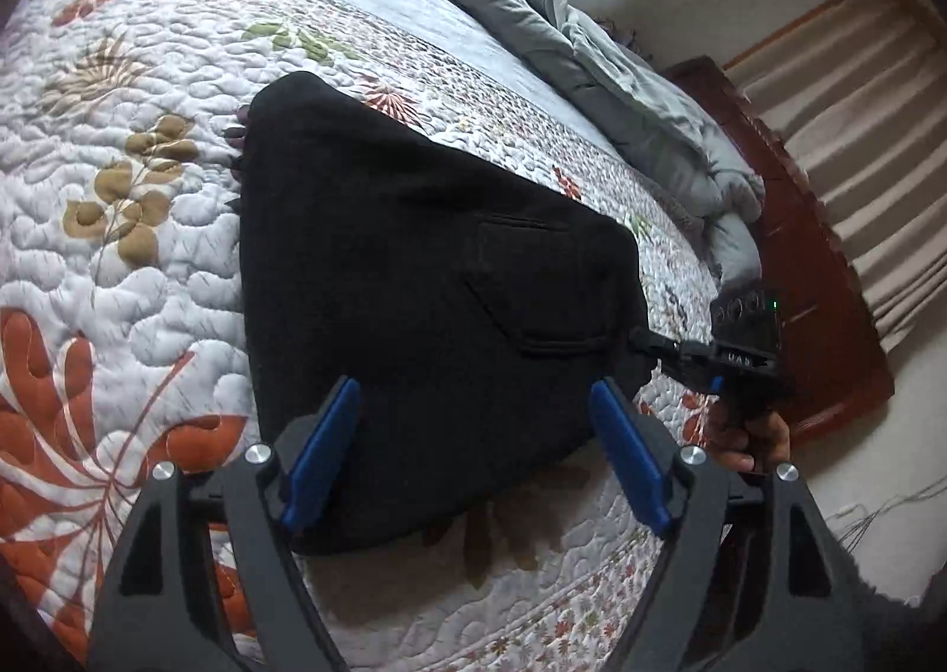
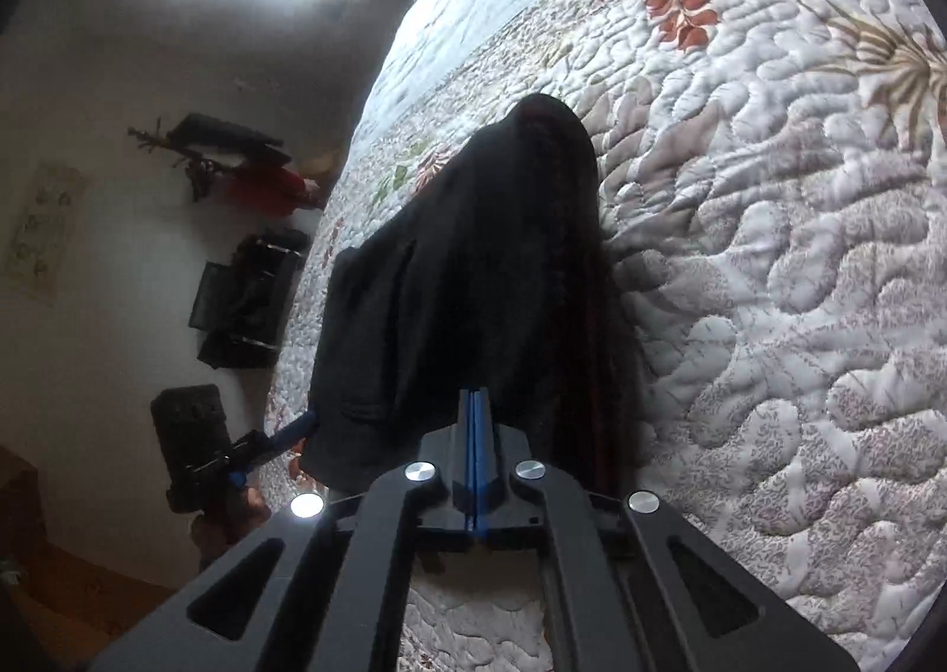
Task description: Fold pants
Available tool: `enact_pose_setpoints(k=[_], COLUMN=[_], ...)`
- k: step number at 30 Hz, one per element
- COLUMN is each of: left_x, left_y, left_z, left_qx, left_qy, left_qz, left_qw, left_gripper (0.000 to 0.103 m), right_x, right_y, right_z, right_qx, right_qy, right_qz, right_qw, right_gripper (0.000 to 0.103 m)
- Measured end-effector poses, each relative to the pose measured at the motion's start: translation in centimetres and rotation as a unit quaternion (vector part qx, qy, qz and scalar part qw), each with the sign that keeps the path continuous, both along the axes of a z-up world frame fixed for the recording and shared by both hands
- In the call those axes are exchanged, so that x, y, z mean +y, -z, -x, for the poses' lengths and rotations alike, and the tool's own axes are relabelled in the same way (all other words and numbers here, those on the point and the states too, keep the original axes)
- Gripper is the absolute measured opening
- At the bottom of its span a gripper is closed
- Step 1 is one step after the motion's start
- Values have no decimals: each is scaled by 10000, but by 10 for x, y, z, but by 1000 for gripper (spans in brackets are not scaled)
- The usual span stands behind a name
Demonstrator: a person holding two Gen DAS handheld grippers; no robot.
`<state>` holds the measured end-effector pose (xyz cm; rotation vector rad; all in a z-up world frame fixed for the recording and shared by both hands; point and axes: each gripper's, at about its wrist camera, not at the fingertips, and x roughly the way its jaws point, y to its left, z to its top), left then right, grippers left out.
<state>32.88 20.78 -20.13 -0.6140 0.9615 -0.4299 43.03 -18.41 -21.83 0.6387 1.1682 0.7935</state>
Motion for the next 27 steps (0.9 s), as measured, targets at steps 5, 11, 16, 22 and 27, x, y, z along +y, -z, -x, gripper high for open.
enact_pose_setpoints(k=[5, 11, 16, 22, 27], left_x=[2, -25, -54, -81, -96], left_y=[-31, -92, -137, -168, -199], left_z=[29, 115, 193, 281, 345], left_qx=[-155, -677, -1055, -1405, -1677], left_qy=[-345, -835, -1249, -1615, -1973], left_qz=[-274, -1761, -2706, -2929, -3033], left_qw=[9989, 9785, 9487, 9319, 9170], left_gripper=[94, 100, 100, 100, 100], right_x=[-15, -30, -20, 6, 20], right_y=[-59, -123, -160, -193, -211], right_z=[47, 149, 256, 369, 428], right_qx=[-633, -1410, -1958, -3044, -3248], right_qy=[375, 1127, 1511, 1917, 1675], right_qz=[156, 876, 1571, 2757, 2986], right_qw=[9972, 9797, 9561, 8914, 8816], right_gripper=[36, 86, 96, 99, 99])
